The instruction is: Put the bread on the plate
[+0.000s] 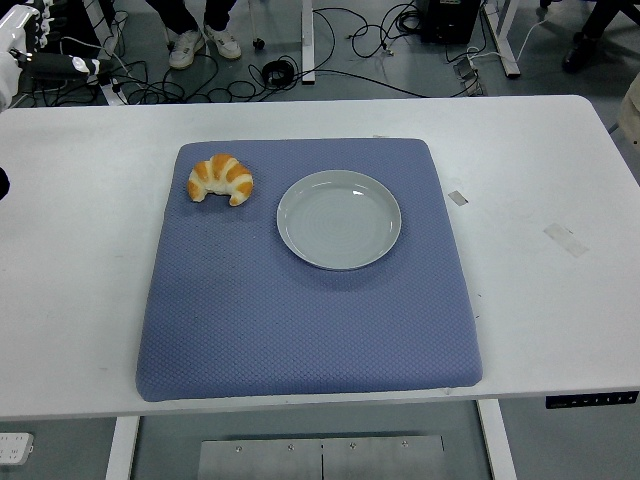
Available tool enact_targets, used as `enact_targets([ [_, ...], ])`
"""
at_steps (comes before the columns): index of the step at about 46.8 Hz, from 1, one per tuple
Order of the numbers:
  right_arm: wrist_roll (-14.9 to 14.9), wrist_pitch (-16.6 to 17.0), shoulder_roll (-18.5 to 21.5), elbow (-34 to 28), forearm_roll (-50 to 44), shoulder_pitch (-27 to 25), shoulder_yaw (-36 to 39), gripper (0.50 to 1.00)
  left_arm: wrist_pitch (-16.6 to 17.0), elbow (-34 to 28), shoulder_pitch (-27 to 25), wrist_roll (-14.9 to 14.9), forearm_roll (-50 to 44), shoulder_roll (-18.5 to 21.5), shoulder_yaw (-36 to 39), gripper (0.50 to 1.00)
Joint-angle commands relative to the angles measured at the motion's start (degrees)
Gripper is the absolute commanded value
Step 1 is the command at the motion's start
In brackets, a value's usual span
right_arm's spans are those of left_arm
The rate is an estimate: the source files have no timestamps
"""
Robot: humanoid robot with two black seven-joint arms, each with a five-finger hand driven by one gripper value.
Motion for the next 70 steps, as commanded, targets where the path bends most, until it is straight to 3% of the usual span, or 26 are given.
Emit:
enact_targets([
  [1,0.00,0.01,0.00,0.00,0.00,0.01,0.00,1.000,1.94,0.05,0.10,0.05,2.58,-1.26,0.03,0.980],
  [19,0.00,0.01,0.00,0.00,0.00,0.01,0.00,1.000,4.05,-0.04,0.89,1.19,9.44,-6.09,0.30,0.978],
  [42,0.00,0.01,0.00,0.00,0.00,0.01,0.00,1.000,9.59,-0.13,0.89,2.16,10.94,-10.40,8.46,0.978],
  [50,0.00,0.01,0.00,0.00,0.00,0.01,0.00,1.000,10.65,-1.27,0.89,5.06,11.46,-11.54,12.08,0.978],
  [61,0.00,0.01,0.00,0.00,0.00,0.01,0.00,1.000,11.97,-6.28,0.81,9.54,14.98,-10.14,12.25,0.974],
  [70,0.00,0.01,0.00,0.00,0.00,0.01,0.00,1.000,12.05,-9.18,0.72,11.30,15.51,-9.00,12.16,0.968],
])
